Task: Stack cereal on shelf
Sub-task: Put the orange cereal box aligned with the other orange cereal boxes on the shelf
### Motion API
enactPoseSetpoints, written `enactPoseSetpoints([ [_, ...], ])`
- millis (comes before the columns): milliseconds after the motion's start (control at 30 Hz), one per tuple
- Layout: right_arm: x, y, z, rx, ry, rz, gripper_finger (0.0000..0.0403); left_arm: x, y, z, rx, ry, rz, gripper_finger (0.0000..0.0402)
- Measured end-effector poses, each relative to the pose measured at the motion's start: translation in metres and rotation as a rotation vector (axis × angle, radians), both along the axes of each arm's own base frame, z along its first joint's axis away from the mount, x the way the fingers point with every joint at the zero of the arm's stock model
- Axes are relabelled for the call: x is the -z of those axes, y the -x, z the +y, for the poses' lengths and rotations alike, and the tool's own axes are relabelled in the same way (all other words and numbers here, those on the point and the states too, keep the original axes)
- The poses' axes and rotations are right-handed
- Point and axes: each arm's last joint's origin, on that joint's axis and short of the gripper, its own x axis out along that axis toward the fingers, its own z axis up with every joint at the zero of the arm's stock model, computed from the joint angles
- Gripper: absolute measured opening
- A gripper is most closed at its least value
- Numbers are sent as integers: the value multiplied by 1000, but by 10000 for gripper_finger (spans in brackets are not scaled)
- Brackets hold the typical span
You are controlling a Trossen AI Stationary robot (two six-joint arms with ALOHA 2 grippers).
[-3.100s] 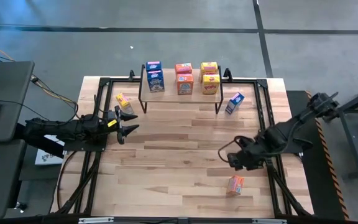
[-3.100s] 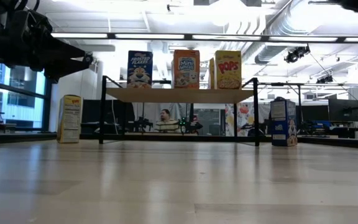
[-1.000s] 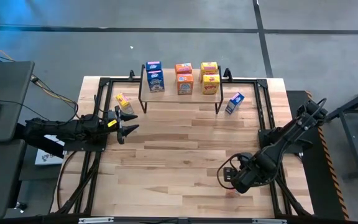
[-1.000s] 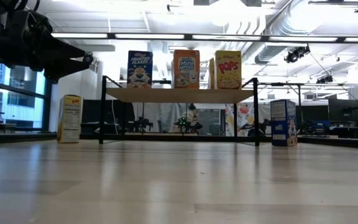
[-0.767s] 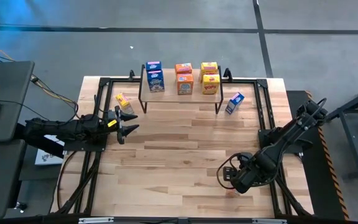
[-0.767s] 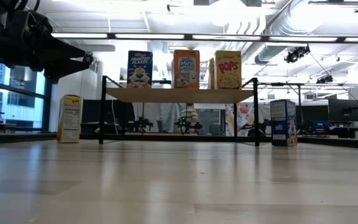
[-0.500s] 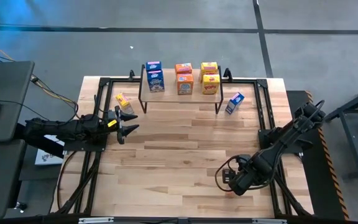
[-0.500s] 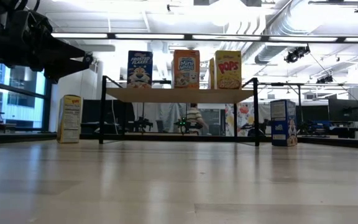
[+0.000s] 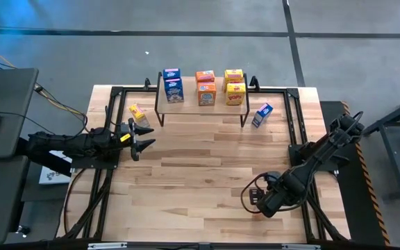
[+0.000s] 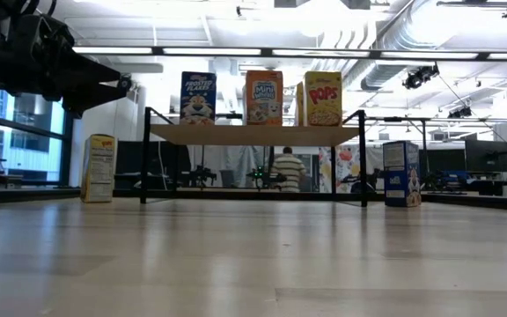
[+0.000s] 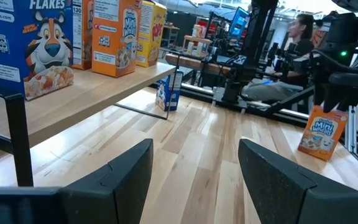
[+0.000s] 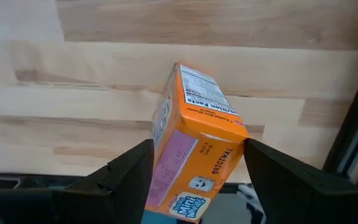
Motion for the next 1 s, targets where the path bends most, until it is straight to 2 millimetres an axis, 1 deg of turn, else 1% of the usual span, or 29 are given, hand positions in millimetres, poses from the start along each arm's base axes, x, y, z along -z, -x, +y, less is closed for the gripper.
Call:
enactPoseSetpoints([
  [167, 0, -2, -4, -57, 57, -45, 245, 0, 0, 0, 0, 0, 0, 229],
  [467, 1, -6, -9, -149, 86, -65, 245, 0, 0, 0, 0, 0, 0, 229],
  [700, 1, -7, -10, -173, 115, -80, 245, 0, 0, 0, 0, 0, -1, 229],
  [767, -3, -6, -11, -173, 119, -68, 245, 0, 0, 0, 0, 1, -2, 229],
  [867, -18, -6, -11, -159, 130, -72, 245, 0, 0, 0, 0, 1, -5, 229],
  [1000, -32, -5, -11, -75, 121, -57, 245, 0, 0, 0, 0, 2, -5, 229],
])
